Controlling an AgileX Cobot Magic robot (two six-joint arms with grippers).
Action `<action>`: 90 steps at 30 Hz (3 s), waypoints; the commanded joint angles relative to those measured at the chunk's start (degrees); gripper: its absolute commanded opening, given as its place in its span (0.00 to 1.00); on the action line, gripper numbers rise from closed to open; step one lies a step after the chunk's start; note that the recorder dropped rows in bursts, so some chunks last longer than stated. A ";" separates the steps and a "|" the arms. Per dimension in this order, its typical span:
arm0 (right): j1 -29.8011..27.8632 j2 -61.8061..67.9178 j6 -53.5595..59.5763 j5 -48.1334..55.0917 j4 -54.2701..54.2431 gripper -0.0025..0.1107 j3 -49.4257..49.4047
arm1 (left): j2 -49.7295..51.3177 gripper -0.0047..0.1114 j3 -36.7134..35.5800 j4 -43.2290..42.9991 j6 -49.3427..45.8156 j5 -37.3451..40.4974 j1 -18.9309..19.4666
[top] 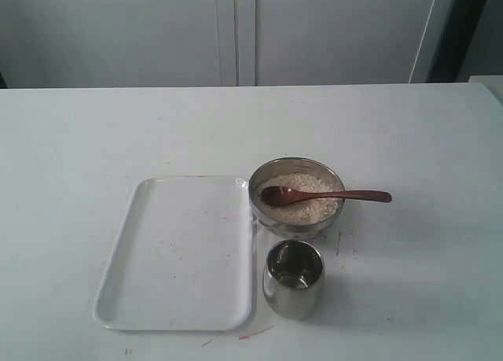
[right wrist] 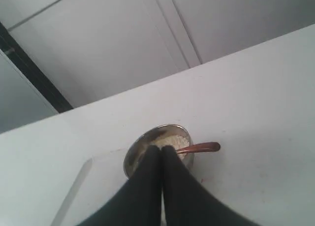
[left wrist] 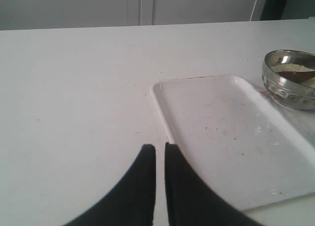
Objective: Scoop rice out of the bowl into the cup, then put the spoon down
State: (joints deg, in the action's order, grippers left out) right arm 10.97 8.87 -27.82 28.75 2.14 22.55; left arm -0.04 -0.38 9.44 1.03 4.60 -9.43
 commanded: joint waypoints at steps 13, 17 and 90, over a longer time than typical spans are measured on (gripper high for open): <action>9.01 61.14 32.70 34.31 16.73 0.02 48.58 | 0.04 0.16 0.38 0.34 0.03 -0.23 -0.41; 5.14 68.95 39.36 34.83 6.58 0.02 50.03 | 0.04 0.16 0.38 0.34 0.03 -0.23 -0.41; -3.54 95.20 94.60 22.70 -10.26 0.58 49.93 | 0.04 0.16 0.38 0.34 0.03 -0.23 -0.41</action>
State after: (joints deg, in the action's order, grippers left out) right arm 7.34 103.22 67.67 50.84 -7.87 72.27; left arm -0.04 -0.38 9.44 1.03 4.60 -9.43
